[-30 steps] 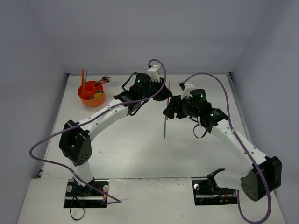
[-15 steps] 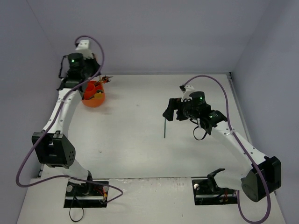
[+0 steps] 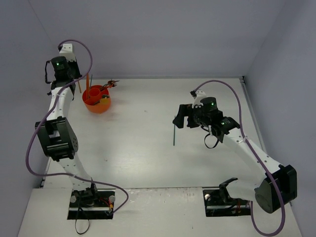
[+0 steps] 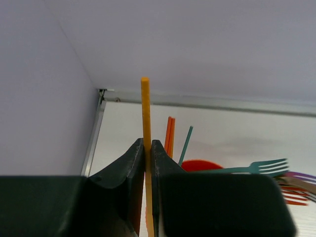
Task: Sort the eating utensils into containers
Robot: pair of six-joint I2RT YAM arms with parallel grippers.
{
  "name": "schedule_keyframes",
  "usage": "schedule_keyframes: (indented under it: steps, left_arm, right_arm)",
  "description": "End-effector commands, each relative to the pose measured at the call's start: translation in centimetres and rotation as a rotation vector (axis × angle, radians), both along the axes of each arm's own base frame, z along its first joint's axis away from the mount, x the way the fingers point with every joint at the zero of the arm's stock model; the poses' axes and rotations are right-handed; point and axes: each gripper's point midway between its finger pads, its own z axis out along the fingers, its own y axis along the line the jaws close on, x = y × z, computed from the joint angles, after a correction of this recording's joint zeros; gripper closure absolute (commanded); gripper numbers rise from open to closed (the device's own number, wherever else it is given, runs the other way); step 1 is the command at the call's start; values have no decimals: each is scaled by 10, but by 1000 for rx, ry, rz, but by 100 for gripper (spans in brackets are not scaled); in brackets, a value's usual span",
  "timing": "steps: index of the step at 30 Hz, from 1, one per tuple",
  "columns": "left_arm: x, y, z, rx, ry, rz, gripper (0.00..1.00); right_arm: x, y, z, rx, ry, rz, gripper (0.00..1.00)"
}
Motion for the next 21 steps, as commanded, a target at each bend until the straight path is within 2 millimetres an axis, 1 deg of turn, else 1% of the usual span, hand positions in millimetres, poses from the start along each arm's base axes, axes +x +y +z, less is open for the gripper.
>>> schedule_keyframes:
  steps: [1, 4, 6, 10, 13, 15, 16, 18, 20, 21]
  left_arm:
    - [19, 4, 45, 120, -160, -18, 100]
    - [28, 2, 28, 99, -148, -37, 100]
    - [30, -2, 19, 87, -140, -51, 100]
    - [29, -2, -6, 66, -105, -50, 97]
    - [25, -2, -26, 54, -69, -47, 92]
    - [22, -2, -30, 49, -60, -42, 85]
    - [21, -3, -28, 49, -63, -45, 83]
    - [18, -5, -23, 39, -73, -44, 79]
    - [14, -6, -16, 14, -83, -35, 73]
    - [10, -5, -8, 10, -97, -24, 69]
  right_arm:
    - [9, -3, 7, 1, -38, -13, 18]
    - [9, -4, 1, -8, -23, -12, 18]
    - [8, -3, -3, -14, -11, -9, 18]
    - [9, -4, -8, -25, 2, -8, 18]
    - [9, -3, -13, -31, 13, -3, 18]
    - [9, -3, -16, -36, 21, -3, 18]
    - [10, -4, -18, -38, 25, -7, 18]
    - [10, -5, -20, -45, 31, -18, 18]
    - [12, -7, -24, -54, 37, -36, 18]
    - [13, -8, -25, -61, 39, -49, 18]
